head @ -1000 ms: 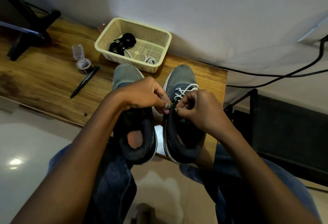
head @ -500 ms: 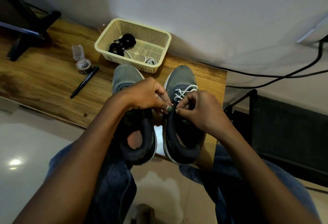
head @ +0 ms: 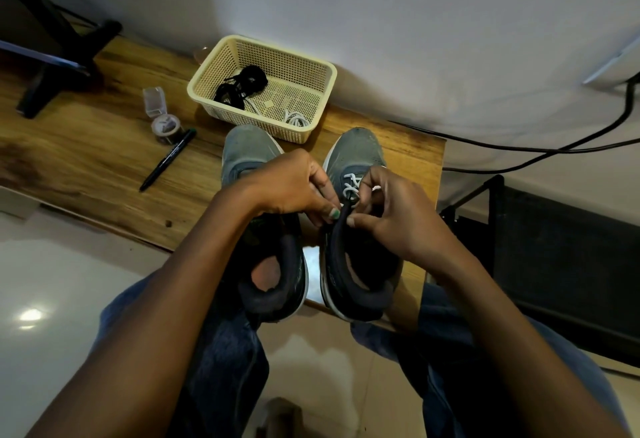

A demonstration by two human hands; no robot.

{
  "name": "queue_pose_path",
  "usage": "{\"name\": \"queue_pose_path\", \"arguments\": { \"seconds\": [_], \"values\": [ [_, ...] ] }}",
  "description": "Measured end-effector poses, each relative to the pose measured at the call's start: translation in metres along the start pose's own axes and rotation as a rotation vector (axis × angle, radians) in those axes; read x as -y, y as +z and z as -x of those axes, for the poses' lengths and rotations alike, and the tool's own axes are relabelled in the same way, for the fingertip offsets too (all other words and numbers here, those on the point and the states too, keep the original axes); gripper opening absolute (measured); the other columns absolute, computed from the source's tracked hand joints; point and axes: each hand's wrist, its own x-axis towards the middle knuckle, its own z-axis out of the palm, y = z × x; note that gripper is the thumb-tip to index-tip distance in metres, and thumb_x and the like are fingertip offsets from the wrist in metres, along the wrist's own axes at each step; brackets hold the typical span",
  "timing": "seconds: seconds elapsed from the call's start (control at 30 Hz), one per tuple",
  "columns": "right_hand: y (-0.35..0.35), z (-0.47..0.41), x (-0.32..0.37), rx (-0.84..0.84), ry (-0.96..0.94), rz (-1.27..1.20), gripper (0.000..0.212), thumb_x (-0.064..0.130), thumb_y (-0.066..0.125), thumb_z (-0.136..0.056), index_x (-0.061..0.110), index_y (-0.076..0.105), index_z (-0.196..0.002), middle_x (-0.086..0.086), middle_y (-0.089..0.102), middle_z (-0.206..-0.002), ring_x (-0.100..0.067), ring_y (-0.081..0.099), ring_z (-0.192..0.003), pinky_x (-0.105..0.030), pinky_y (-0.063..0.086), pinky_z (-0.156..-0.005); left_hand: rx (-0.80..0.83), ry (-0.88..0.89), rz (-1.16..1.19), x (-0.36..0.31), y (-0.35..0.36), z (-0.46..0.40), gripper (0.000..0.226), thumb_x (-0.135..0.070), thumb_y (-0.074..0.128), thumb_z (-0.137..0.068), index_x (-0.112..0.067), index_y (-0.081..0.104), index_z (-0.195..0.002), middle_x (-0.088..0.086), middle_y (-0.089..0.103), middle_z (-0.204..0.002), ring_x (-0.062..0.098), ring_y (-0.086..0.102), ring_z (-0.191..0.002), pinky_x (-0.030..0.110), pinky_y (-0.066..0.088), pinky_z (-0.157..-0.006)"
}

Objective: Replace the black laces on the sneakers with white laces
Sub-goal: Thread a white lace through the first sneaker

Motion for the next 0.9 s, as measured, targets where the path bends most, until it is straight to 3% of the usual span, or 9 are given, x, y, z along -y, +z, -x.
{"name": "queue_pose_path", "arguments": {
  "seconds": [0.13, 0.2, 0.27, 0.47, 0.67, 0.8, 0.9],
  "values": [
    [0.001, 0.0, -0.001, 0.024, -0.026, -0.02, 0.03, 0.005, 0.072, -0.08, 0.015, 0.045, -0.082, -0.004, 0.068, -0.081, -0.016, 0.065, -0.079, -0.048, 0.052, -0.075, 0.009, 0.017, -0.005, 0.003, 0.0, -0.003, 0.013, 0.006, 0.071, -0.078, 0.008, 0.07, -0.091, 0.004, 0.072, -0.068, 0.01, 0.069, -0.06, 0.013, 0.051, -0.056],
    [0.002, -0.002, -0.003, 0.011, -0.069, -0.007, 0.031, 0.003, 0.073, -0.079, 0.015, 0.044, -0.079, -0.002, 0.065, -0.076, -0.005, 0.063, -0.075, -0.039, 0.053, -0.071, 0.021, 0.028, -0.003, 0.005, -0.001, -0.004, 0.013, 0.007, 0.07, -0.079, 0.009, 0.068, -0.092, 0.002, 0.071, -0.065, 0.008, 0.068, -0.058, 0.013, 0.051, -0.056],
    [0.0, -0.004, -0.002, 0.002, -0.123, 0.041, 0.038, 0.002, 0.074, -0.078, 0.021, 0.042, -0.073, 0.005, 0.059, -0.069, 0.008, 0.059, -0.069, -0.019, 0.047, -0.06, 0.03, 0.038, -0.014, 0.006, -0.003, -0.005, 0.013, 0.008, 0.07, -0.079, 0.008, 0.068, -0.092, 0.002, 0.071, -0.067, 0.007, 0.068, -0.06, 0.013, 0.052, -0.058],
    [-0.001, -0.006, -0.001, -0.008, -0.128, 0.07, 0.037, 0.005, 0.076, -0.075, 0.022, 0.044, -0.075, 0.004, 0.06, -0.074, -0.006, 0.06, -0.072, -0.032, 0.049, -0.061, 0.031, 0.051, -0.067, 0.009, -0.003, -0.007, 0.01, 0.002, 0.072, -0.079, -0.002, 0.071, -0.088, -0.001, 0.073, -0.07, 0.008, 0.07, -0.068, 0.017, 0.055, -0.067],
    [-0.006, -0.005, -0.003, 0.064, -0.084, 0.051, 0.032, -0.002, 0.07, -0.08, 0.024, 0.051, -0.076, 0.006, 0.063, -0.078, 0.001, 0.061, -0.076, -0.015, 0.048, -0.063, 0.019, 0.053, -0.087, 0.01, -0.004, -0.008, 0.01, -0.004, 0.075, -0.078, -0.007, 0.072, -0.087, 0.001, 0.075, -0.077, 0.01, 0.072, -0.074, 0.022, 0.056, -0.078],
    [-0.006, -0.006, -0.002, 0.069, -0.11, 0.077, 0.029, 0.0, 0.071, -0.079, 0.021, 0.051, -0.077, 0.003, 0.064, -0.081, -0.01, 0.063, -0.079, -0.031, 0.053, -0.07, 0.018, 0.052, -0.083, 0.011, -0.003, -0.01, 0.012, -0.004, 0.075, -0.078, -0.004, 0.073, -0.09, 0.004, 0.075, -0.078, 0.012, 0.072, -0.075, 0.019, 0.055, -0.074],
    [-0.005, -0.006, -0.001, 0.054, -0.127, 0.088, 0.027, 0.004, 0.074, -0.078, 0.019, 0.051, -0.079, 0.002, 0.061, -0.079, -0.013, 0.061, -0.074, -0.035, 0.051, -0.066, 0.02, 0.047, -0.073, 0.011, -0.003, -0.01, 0.012, -0.003, 0.075, -0.078, -0.004, 0.073, -0.09, 0.002, 0.074, -0.075, 0.01, 0.071, -0.073, 0.016, 0.053, -0.068]
  ]
}}
